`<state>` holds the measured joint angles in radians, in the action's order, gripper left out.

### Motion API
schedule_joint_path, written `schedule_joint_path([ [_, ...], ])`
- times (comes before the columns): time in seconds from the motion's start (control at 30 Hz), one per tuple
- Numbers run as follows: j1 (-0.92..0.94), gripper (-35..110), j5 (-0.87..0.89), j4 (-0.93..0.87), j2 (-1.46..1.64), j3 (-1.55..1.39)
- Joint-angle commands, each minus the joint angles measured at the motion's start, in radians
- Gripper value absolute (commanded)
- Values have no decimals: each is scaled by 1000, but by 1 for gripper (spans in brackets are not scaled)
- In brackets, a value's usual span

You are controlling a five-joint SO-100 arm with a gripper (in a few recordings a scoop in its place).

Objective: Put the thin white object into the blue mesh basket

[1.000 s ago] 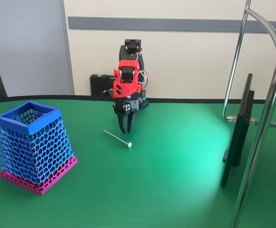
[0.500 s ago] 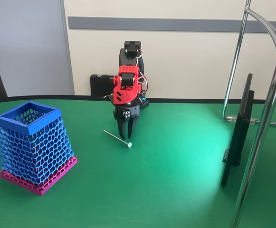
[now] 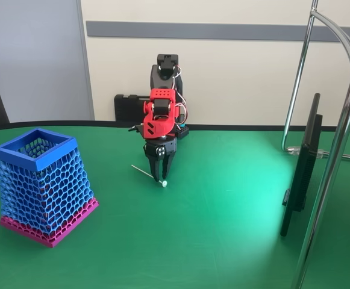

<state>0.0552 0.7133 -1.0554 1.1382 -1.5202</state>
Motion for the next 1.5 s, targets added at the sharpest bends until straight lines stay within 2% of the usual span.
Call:
schedule_joint_path([
  [0.0,5,15,8,-5,-2,41],
  [1.47,17,10,-6,-86,-143,207],
])
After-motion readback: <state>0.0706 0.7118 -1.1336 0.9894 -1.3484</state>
